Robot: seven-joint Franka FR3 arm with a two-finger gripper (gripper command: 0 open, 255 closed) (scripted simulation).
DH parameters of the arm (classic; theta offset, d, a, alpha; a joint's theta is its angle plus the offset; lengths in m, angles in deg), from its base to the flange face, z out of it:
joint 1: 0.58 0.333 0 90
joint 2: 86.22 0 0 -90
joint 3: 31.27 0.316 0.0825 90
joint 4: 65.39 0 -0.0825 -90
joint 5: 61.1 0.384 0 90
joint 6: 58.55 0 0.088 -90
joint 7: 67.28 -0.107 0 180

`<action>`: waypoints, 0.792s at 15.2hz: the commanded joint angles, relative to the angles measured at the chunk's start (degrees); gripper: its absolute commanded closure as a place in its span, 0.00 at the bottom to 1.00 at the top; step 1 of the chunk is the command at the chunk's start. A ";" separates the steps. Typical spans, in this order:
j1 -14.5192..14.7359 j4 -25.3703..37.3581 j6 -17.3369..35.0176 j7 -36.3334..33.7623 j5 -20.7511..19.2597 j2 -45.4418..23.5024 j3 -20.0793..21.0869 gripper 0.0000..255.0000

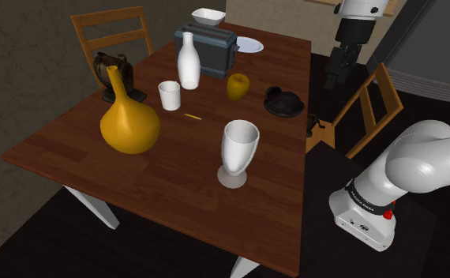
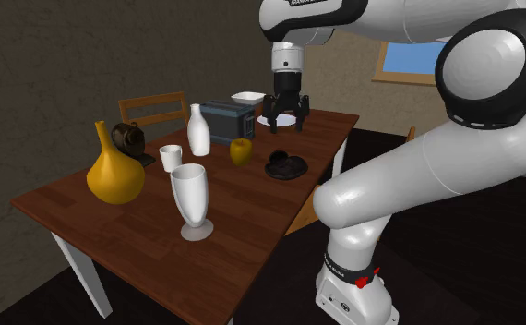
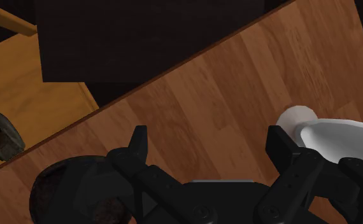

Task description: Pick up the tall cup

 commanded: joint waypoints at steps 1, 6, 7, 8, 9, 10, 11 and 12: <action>0.00 0.00 0.00 0.00 0.00 0.00 0.00 0.00; 1.83 -3.38 7.30 -8.50 4.81 0.79 7.76 0.00; 2.19 -3.79 8.86 -10.18 5.67 0.60 9.37 0.00; 2.53 -4.11 10.44 -11.86 6.48 0.28 10.99 0.00; 2.86 -4.34 12.06 -13.55 7.24 -0.15 12.63 0.00; 3.15 -4.48 13.69 -15.24 7.93 -0.71 14.28 0.00; 3.40 -4.52 15.34 -16.94 8.56 -1.38 15.95 0.00; 3.62 -4.47 17.00 -18.65 9.09 -2.17 17.62 0.00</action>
